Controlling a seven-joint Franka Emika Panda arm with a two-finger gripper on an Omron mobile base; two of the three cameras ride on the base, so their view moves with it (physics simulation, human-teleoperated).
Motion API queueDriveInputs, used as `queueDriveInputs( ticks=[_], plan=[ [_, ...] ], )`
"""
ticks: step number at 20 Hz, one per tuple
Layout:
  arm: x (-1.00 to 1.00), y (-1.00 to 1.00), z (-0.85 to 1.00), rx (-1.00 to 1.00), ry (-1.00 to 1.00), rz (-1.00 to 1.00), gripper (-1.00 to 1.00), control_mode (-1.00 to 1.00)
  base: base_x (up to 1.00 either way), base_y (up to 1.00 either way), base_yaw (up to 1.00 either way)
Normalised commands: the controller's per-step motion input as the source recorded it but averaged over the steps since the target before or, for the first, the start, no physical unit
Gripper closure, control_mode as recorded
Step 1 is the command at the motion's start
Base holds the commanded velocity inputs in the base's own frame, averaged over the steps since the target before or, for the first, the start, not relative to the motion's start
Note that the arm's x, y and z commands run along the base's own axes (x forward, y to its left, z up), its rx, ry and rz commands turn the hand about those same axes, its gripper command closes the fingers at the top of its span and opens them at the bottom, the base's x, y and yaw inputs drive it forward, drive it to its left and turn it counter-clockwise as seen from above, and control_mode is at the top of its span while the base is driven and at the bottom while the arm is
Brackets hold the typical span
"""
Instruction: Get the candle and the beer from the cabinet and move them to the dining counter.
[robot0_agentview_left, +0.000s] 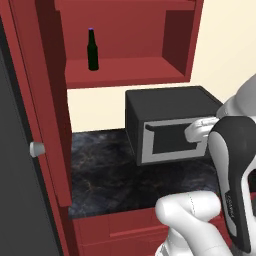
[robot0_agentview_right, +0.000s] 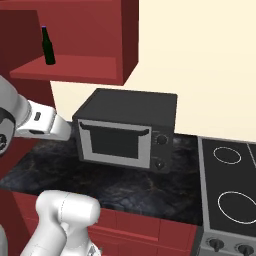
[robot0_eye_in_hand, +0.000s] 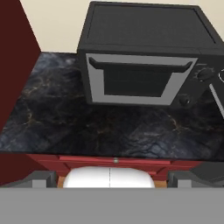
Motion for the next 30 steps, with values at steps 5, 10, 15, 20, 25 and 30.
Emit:
queueDriveInputs(
  ticks=[5,10,15,20,25,30],
  plan=[
    [0.0,0.0,0.0,0.0,0.0,0.0,-1.0,1.0,0.25,0.01,0.0],
    [0.0,0.0,0.0,0.0,0.0,0.0,-1.0,1.0,0.26,0.19,0.04],
    [0.05,0.35,-0.04,-0.04,-0.19,0.08,-1.0,-1.0,0.0,0.0,0.0],
    [0.0,0.17,0.03,-0.01,-0.41,0.1,-1.0,-1.0,0.0,0.0,0.0],
    [0.0,0.05,0.12,0.04,-0.44,0.16,-1.0,-1.0,0.0,0.0,0.0],
    [0.0,0.09,0.41,0.06,-0.31,0.15,-1.0,-1.0,0.0,0.0,0.0]
  ],
)
